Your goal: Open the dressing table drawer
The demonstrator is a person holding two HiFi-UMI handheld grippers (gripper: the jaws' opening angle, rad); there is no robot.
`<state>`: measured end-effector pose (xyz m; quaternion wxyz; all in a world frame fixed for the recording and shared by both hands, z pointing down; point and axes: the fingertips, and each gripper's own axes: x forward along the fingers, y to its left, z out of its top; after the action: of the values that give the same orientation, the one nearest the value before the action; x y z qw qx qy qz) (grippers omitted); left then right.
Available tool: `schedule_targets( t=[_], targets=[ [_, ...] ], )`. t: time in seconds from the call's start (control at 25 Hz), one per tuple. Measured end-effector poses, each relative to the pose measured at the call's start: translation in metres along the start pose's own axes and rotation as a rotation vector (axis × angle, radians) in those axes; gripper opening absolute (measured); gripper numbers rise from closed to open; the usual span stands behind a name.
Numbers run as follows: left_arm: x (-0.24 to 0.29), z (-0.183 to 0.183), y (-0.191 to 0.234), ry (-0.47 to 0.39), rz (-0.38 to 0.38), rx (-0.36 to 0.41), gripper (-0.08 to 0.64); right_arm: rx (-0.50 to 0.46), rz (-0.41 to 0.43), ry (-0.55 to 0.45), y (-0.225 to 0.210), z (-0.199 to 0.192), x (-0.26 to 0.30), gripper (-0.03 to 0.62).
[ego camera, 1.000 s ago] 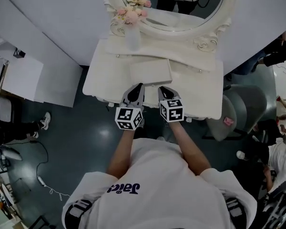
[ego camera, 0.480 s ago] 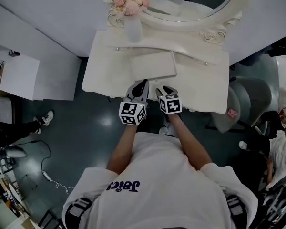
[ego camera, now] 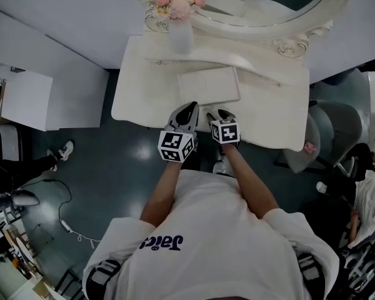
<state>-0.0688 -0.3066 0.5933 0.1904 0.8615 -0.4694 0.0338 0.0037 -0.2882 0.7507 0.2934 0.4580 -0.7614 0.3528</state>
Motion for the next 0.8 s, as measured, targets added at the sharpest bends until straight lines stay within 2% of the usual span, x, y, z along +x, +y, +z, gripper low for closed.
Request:
schedule_targets(
  t=[0.48, 0.6, 0.8],
  targets=[
    [0.014, -0.005, 0.025, 0.038, -0.009, -0.005, 0.017, 0.052, -0.064, 0.016, -0.014, 0.013, 0.025, 0.186],
    [0.016, -0.005, 0.026, 0.044, -0.012, -0.012, 0.017, 0.06, -0.078, 0.025, -0.017, 0.012, 0.024, 0.154],
    [0.02, -0.006, 0.026, 0.048, -0.017, -0.018, 0.017, 0.066, -0.077, 0.028, -0.017, 0.014, 0.024, 0.149]
  ],
)
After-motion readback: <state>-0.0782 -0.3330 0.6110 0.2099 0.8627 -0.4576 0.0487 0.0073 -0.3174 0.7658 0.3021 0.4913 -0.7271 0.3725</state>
